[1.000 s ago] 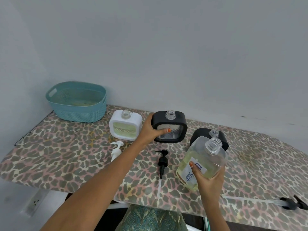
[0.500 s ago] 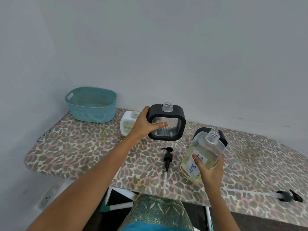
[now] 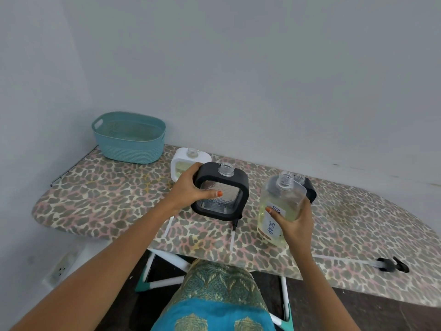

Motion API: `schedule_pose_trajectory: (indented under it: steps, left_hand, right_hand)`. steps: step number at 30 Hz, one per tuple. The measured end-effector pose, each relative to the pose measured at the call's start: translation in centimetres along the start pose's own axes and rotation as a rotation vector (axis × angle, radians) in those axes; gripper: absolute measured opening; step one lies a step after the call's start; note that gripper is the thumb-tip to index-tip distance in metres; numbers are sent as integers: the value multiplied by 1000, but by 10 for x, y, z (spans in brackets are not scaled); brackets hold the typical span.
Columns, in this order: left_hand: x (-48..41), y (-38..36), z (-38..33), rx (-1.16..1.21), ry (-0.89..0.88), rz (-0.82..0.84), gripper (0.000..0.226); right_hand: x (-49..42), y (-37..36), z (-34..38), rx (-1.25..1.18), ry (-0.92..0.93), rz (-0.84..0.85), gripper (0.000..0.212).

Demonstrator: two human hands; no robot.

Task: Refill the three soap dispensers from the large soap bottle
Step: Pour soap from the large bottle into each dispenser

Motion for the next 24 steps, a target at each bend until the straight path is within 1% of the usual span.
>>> schedule_pose_trajectory:
  steps: [2,5,9,14,17,20,24]
  left_hand:
    - [4,-1,0,-5,1,24,52]
    - [8,-3,2,-18,8,72,51]
    - [13,-2,2,-44,18,142,51]
    - [17,-1,4,-36,9,168,74]
    - [18,-3,5,-51,-1,198,75]
    - [18,-5,4,-16,-15,243,80]
    - [17,-7,5,-10,-9,289,80]
  right_hand:
    - [-2,2,9,56,50,33,74]
    - [-8,6,20,130,122,64,70]
    - [-18,9,38,322,237,122,76]
    - [-29,12,60,476,384,193,82]
    - [-31,11,68,554,490,213,78]
    - [-33,9,75,646,612,209,69]
    - [-35,6,76,699,690,241,65]
Point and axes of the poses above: each hand's wrist, its own x-axis away from the middle knuckle, its own y-axis out of the back of the hand, z = x × y, the point moved 4 cm from there along -x, towards the middle knuckle, and after that the axes turned 7 degrees about z, right-handed, at the moved point
